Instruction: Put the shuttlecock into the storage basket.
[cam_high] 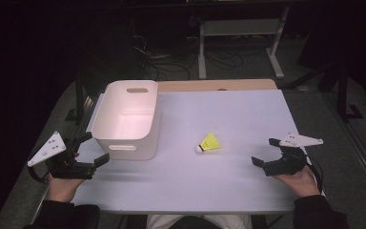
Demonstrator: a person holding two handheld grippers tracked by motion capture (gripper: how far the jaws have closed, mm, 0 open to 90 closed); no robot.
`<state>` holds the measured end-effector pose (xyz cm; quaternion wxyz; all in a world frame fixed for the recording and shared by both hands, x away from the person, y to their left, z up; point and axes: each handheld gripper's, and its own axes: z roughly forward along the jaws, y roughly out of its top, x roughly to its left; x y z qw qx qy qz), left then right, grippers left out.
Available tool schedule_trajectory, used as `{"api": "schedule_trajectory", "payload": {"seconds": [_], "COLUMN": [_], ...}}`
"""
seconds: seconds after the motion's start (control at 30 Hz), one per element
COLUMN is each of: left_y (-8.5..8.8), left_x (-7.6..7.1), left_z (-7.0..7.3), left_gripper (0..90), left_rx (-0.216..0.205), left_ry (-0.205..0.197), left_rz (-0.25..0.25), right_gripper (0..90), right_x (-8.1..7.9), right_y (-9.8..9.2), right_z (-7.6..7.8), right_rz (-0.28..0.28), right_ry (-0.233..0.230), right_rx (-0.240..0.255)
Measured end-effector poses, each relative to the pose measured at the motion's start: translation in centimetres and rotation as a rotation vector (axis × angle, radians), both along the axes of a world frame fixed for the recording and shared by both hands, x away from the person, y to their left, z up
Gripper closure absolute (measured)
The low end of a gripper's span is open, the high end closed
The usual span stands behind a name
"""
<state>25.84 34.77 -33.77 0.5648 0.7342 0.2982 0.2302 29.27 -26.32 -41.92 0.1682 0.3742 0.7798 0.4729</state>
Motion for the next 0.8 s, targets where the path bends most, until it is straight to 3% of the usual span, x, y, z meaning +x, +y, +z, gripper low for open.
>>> {"api": "schedule_trajectory", "payload": {"seconds": [0.17, 0.8], "left_y": [0.0, -1.3], "left_x": [-0.1, 0.7], "left_z": [1.1, 3.0], "left_gripper": [0.0, 0.0], "left_rx": [0.011, 0.057], "left_ry": [-0.006, 0.021], "left_rz": [0.004, -0.025], "right_gripper": [0.0, 0.0], "right_x": [0.0, 0.0], "right_y": [0.0, 0.1], "right_z": [0.0, -0.1], "right_rz": [0.006, 0.012], "right_ry": [0.0, 0.004], "right_rx": [-0.003, -0.003]}}
